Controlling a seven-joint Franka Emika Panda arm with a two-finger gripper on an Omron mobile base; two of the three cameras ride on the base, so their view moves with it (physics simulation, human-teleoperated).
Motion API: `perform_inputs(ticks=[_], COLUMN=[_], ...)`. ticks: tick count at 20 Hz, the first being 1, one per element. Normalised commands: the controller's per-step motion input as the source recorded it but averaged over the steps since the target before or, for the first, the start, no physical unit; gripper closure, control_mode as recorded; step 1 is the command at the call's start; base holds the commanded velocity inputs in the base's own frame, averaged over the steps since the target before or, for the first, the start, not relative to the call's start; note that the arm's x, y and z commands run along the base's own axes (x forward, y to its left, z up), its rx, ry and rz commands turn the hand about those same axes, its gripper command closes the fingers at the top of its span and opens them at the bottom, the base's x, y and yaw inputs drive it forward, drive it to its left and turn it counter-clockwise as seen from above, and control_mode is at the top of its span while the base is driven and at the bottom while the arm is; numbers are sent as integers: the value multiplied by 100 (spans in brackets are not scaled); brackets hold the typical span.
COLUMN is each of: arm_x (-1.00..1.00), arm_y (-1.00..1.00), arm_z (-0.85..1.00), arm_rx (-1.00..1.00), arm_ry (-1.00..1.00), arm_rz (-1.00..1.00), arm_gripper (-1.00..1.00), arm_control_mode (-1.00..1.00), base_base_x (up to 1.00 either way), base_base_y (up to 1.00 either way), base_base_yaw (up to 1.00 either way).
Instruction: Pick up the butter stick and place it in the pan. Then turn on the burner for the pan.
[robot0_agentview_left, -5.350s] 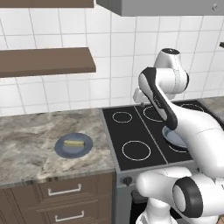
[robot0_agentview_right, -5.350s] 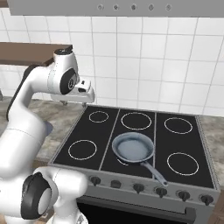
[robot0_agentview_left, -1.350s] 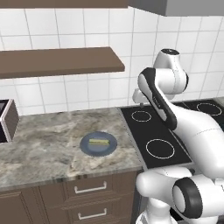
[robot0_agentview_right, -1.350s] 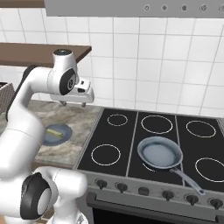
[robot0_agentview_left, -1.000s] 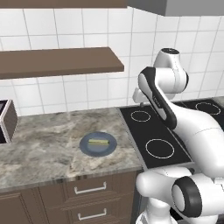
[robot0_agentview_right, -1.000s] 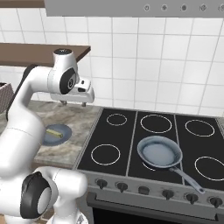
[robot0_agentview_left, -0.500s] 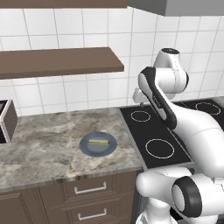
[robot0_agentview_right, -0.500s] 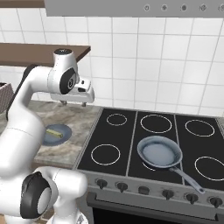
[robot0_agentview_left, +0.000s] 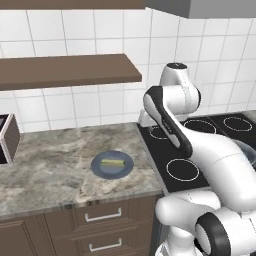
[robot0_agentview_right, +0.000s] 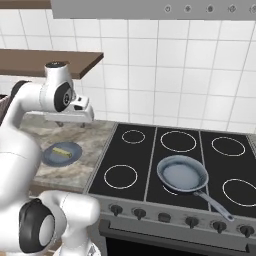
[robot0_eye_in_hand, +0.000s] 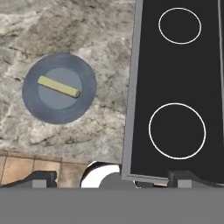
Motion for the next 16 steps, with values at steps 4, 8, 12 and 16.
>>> perform_inputs(ticks=[4, 8, 12, 16], arm_x=[-9, 32, 56, 54], arm_y=[91, 77, 42, 12], arm_z=[-44, -40, -32, -25], arm_rx=[-8, 0, 0, 0], arm_ry=[0, 2, 6, 6], arm_rz=[6, 18, 25, 22], arm_gripper=[-100, -100, -100, -100], arm_control_mode=[-100, -100, -100, -100], base_base_x=[0, 0, 0, 0], base_base_y=[0, 0, 0, 0], base_base_yaw=[0, 0, 0, 0])
